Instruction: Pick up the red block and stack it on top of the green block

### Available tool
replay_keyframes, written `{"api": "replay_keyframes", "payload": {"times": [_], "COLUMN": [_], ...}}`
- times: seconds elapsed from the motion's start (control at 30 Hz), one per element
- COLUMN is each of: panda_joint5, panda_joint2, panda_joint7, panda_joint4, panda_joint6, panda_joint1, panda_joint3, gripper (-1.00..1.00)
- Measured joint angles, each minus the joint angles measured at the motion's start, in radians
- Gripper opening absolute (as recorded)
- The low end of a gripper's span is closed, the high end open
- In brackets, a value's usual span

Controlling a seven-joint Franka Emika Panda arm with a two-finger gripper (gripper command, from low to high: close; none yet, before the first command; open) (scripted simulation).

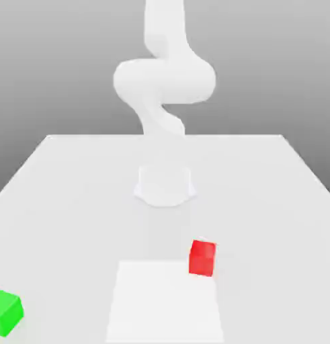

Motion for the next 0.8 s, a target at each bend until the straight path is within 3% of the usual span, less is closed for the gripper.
{"api": "replay_keyframes", "payload": {"times": [0.53, 0.67, 0.77, 0.8], "panda_joint5": [0.073, -0.043, -0.146, -0.163], "panda_joint2": [0.514, 0.754, 0.871, 0.904], "panda_joint7": [0.331, 0.466, 0.543, 0.555], "panda_joint4": [-0.517, -0.553, -0.541, -0.536], "panda_joint6": [0.406, 0.591, 0.688, 0.717], "panda_joint1": [0.024, 0.020, 0.097, 0.127], "panda_joint3": [0.191, 0.189, 0.084, 0.050], "gripper": [0.00, 0.00, 0.00, -1.00]}}
